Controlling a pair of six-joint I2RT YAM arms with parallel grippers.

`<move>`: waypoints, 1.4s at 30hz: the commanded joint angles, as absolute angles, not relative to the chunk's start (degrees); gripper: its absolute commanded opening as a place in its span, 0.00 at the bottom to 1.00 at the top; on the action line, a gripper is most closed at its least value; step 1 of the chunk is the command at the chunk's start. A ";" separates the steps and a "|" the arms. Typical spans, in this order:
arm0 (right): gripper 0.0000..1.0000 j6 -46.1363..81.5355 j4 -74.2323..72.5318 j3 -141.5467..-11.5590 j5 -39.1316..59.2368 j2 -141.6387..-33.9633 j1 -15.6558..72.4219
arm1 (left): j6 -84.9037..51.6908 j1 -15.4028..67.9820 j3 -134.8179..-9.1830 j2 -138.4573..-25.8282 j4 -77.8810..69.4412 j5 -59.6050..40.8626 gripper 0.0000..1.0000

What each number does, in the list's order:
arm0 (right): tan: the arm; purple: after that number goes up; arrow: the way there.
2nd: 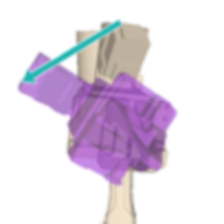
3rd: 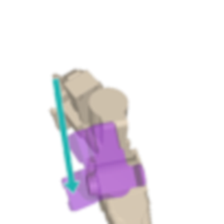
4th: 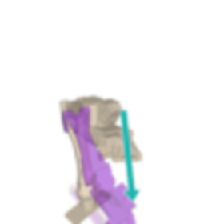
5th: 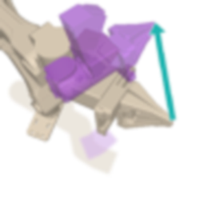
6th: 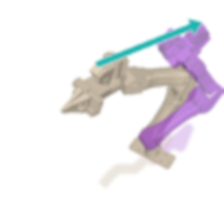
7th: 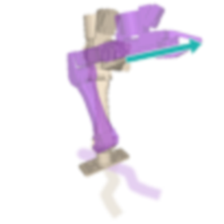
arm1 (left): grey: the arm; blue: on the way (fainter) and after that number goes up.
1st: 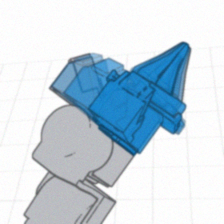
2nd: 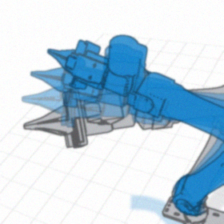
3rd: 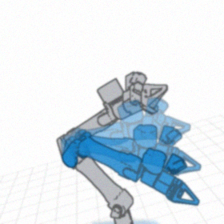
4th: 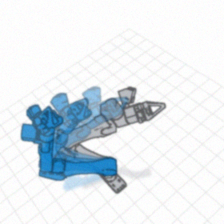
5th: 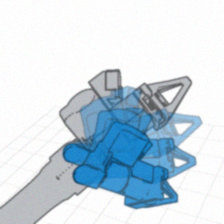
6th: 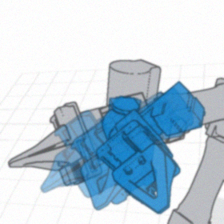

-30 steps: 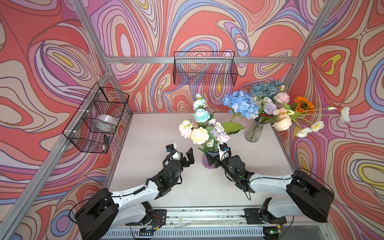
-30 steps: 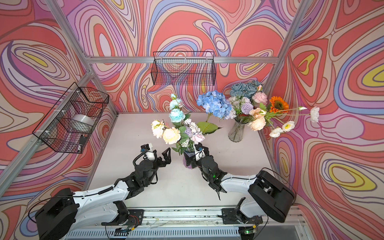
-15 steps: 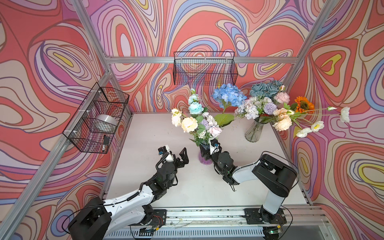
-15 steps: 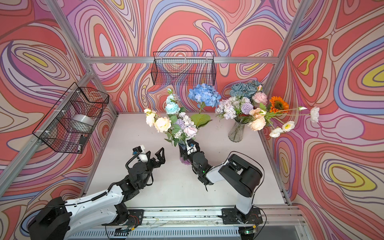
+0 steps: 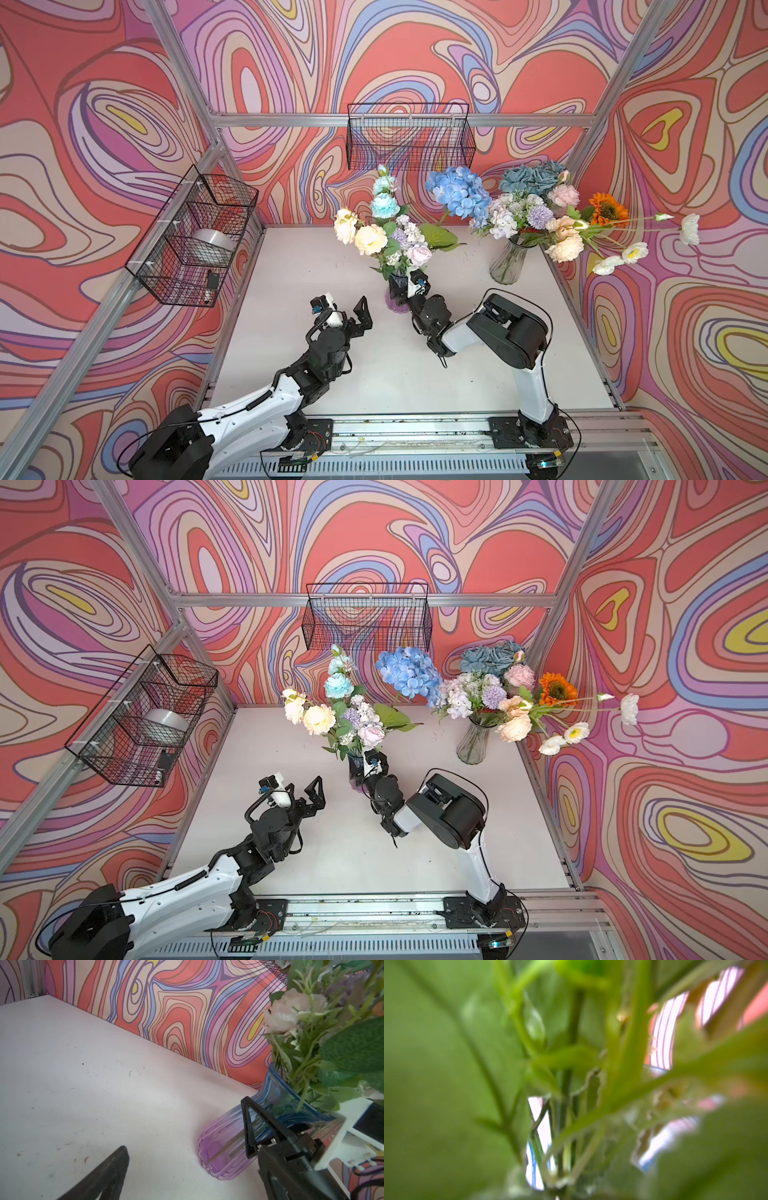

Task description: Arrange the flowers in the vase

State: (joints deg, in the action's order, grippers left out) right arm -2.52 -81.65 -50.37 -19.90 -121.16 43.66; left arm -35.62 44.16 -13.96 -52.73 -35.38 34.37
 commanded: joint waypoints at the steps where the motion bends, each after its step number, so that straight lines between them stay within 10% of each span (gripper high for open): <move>1: 0.39 -0.22 -78.35 -55.52 -16.56 -125.25 41.10 | -36.56 43.42 -12.32 -50.63 -33.06 37.31 1.00; 8: 0.48 0.22 -71.88 -65.52 -12.66 -130.21 39.11 | -35.16 41.52 -11.96 -45.58 -27.14 39.46 1.00; 14: 0.98 0.25 -70.48 -64.33 -11.96 -127.96 39.11 | -34.87 37.65 -11.74 -42.14 -23.01 39.41 1.00; 31: 0.98 3.04 -64.64 -43.10 -13.09 -108.73 39.20 | -15.16 18.60 -16.59 -45.84 -28.35 38.21 1.00; 42: 0.98 -2.56 -19.54 -40.02 -25.79 -79.45 35.90 | -1.31 17.89 -18.67 -68.89 -40.94 45.91 1.00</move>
